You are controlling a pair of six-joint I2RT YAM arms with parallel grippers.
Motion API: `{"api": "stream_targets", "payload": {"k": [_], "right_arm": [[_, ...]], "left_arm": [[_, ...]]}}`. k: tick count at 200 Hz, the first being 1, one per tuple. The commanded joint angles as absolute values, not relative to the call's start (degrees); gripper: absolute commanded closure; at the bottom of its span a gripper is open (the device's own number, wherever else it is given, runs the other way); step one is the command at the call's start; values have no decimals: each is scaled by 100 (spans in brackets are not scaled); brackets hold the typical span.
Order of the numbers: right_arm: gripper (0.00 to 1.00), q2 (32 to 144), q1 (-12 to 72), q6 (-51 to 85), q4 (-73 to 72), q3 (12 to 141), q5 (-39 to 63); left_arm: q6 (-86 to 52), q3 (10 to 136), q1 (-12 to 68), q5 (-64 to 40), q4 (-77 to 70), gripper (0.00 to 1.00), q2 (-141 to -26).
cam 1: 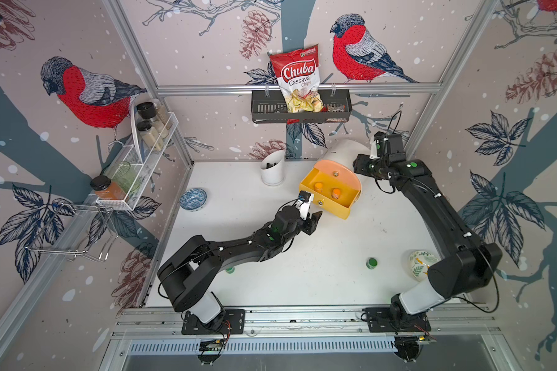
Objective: Put the paint cans in the drawer according to color
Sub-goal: Close the drawer in the storage box.
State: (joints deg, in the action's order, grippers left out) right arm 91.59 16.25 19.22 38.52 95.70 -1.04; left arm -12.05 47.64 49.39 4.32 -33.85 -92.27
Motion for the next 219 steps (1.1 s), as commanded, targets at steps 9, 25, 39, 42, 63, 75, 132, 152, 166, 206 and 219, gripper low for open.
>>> {"api": "stream_targets", "payload": {"k": [9, 25, 39, 42, 63, 75, 132, 152, 166, 206, 219], "right_arm": [[42, 9460, 1523, 1586, 3332, 9858, 163], [42, 9591, 1503, 1506, 3163, 9934, 154], [42, 9686, 1469, 1453, 3014, 9955, 167], [42, 9704, 1467, 1442, 2992, 9962, 167], [42, 9853, 1423, 1368, 2854, 10035, 179], [42, 9940, 1400, 1347, 2816, 10084, 198], [41, 10192, 1389, 1209, 2776, 10213, 360], [41, 10222, 1396, 1193, 2777, 10222, 393], [41, 10227, 1403, 1179, 2777, 10200, 420], [41, 10247, 1421, 1116, 2801, 10137, 425], [41, 10261, 1420, 1096, 2822, 10108, 431]], "left_arm": [[-1153, 4985, 4948, 381, -3943, 49, -9552], [-1142, 5098, 4948, 425, -3951, 53, -9717], [-1151, 5188, 4939, 500, -3938, 54, -9847], [-1151, 5206, 4944, 501, -3942, 54, -9871], [-1158, 5312, 4939, 509, -3945, 54, -10047], [-1160, 5356, 4933, 501, -3972, 54, -10134], [-1335, 5475, 4812, 453, -3989, 60, -10327], [-1378, 5528, 4749, 379, -3983, 61, -10406], [-1406, 5539, 4712, 301, -4033, 61, -10453], [-1319, 5660, 4676, 293, -4008, 63, -10553], [-1297, 5686, 4659, 262, -4012, 65, -10571]]}}
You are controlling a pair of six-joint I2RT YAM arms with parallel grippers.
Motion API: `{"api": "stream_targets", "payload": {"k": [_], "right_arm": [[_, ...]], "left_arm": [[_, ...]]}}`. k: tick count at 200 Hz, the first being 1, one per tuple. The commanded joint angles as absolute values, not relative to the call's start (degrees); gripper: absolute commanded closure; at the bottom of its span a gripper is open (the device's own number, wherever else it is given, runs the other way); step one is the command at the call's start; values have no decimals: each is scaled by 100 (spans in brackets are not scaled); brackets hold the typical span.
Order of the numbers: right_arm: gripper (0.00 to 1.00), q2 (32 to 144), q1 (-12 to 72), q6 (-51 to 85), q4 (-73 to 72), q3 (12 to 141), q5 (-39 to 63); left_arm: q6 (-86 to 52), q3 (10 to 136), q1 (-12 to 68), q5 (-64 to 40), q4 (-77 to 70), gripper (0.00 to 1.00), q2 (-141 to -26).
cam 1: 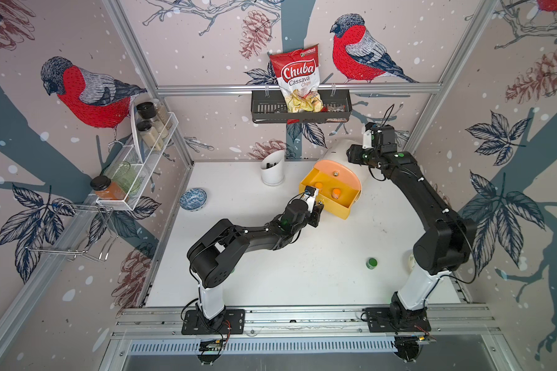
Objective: Put the paint cans in the drawer according to color
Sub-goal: Close the drawer in the storage box.
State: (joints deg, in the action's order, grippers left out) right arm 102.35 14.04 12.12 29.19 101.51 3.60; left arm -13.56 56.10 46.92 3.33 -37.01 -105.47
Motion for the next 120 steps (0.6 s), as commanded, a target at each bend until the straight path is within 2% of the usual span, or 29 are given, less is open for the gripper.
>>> {"api": "stream_targets", "payload": {"k": [1, 120], "right_arm": [[41, 10263, 1422, 1097, 2821, 10108, 431], [41, 10494, 1444, 1062, 3164, 10065, 510]], "left_arm": [[-1299, 5686, 4659, 259, -4014, 65, -10572], [-1126, 6035, 4608, 150, -3949, 73, -10792]]}}
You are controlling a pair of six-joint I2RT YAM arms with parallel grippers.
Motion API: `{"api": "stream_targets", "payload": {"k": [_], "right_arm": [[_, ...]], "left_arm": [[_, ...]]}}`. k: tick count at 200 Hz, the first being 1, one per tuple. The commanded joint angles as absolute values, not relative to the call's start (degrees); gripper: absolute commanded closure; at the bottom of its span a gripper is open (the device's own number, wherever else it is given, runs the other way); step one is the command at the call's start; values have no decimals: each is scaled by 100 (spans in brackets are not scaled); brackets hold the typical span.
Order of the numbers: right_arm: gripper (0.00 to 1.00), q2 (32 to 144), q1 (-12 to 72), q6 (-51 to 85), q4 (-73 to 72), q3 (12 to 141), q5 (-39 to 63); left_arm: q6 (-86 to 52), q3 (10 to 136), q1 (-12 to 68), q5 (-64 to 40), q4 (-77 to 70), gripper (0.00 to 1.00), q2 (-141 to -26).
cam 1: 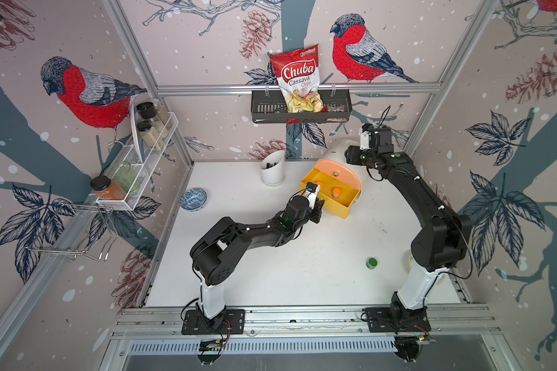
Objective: Put the paint cans in the drawer according to color
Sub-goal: Close the drawer in the storage box.
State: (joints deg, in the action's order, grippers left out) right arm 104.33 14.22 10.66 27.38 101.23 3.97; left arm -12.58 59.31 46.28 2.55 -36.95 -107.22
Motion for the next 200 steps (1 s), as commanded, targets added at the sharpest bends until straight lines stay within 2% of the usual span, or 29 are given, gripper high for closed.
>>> {"api": "stream_targets", "payload": {"k": [1, 63, 200], "right_arm": [[41, 10485, 1447, 1058, 3164, 10068, 510], [41, 10447, 1484, 1037, 3190, 9934, 476], [42, 10476, 1556, 1064, 3199, 9704, 483]], "left_arm": [[-1126, 6041, 4607, 149, -3943, 73, -10797], [-1011, 6310, 4527, -3, -3966, 76, -10978], [-680, 7169, 4342, -366, -4111, 77, -11729]]}}
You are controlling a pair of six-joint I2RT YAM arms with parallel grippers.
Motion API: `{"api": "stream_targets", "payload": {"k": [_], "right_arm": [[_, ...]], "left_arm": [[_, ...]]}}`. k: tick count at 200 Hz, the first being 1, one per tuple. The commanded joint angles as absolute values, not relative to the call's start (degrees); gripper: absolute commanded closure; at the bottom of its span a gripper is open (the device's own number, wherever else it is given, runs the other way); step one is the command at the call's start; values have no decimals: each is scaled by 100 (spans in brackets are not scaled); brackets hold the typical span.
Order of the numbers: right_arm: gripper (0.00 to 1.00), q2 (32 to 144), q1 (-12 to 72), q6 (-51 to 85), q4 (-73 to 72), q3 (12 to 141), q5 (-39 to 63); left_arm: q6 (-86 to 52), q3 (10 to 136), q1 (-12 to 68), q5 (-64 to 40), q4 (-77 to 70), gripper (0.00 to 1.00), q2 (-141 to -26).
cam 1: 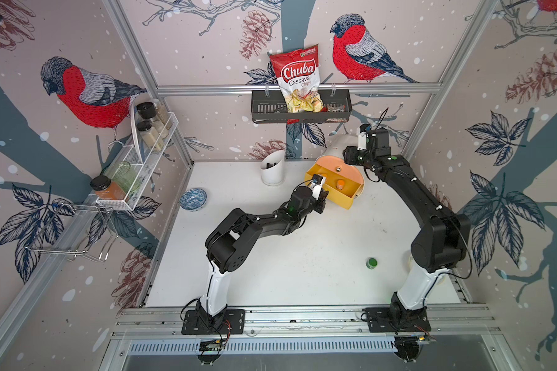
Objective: Put the paint cans in the drawer according to color
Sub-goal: Close the drawer in the storage box.
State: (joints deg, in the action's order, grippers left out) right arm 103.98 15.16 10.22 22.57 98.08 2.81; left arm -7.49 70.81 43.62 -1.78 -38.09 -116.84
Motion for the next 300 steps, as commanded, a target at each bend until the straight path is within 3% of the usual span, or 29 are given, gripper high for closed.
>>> {"api": "stream_targets", "payload": {"k": [1, 100, 300], "right_arm": [[42, 10476, 1551, 1068, 3199, 9699, 488], [42, 10536, 1538, 1189, 3155, 9636, 536], [41, 10547, 1583, 1187, 3278, 9563, 668]], "left_arm": [[-683, 7166, 4342, -372, -4116, 77, -11727], [-816, 7360, 4663, 166, -4358, 77, -11972], [-534, 9222, 4395, -96, -3762, 75, -13102]]}}
